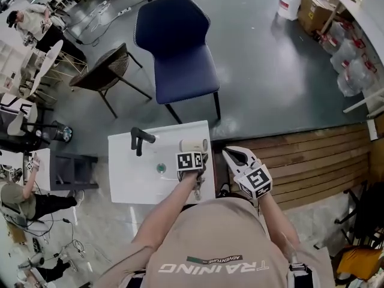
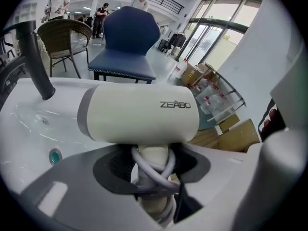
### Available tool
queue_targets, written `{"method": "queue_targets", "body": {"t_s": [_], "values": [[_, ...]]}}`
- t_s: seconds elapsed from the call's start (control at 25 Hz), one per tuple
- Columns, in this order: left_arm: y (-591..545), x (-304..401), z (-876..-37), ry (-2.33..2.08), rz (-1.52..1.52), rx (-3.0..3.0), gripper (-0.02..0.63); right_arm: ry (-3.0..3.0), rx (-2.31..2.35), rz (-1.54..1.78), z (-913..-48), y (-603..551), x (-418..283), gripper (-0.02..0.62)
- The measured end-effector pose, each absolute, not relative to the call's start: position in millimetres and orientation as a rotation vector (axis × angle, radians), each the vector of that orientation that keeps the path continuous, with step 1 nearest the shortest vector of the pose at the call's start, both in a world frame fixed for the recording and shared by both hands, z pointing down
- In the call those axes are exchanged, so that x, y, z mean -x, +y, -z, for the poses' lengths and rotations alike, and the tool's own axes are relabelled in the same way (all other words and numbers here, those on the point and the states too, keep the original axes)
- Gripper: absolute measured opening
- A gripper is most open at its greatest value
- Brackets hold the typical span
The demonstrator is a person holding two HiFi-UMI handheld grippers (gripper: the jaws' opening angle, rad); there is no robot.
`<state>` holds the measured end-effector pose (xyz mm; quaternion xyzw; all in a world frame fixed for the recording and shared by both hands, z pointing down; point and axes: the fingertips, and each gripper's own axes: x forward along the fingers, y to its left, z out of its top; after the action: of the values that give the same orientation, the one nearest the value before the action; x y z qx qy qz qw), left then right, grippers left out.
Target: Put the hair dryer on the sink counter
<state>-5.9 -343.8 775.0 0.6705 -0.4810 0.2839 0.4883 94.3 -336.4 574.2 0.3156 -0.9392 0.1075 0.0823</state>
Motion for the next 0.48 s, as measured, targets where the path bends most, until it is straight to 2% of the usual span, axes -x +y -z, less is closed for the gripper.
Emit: {"method": "queue_targets", "body": {"t_s": [0.48], "values": [[-346.6,4.9,-796.7,-1.199,-0.749,-1.56,0.213,-2.805,-0.947,-0.354,-577.9,-357.9,-92.3,0.006]]}}
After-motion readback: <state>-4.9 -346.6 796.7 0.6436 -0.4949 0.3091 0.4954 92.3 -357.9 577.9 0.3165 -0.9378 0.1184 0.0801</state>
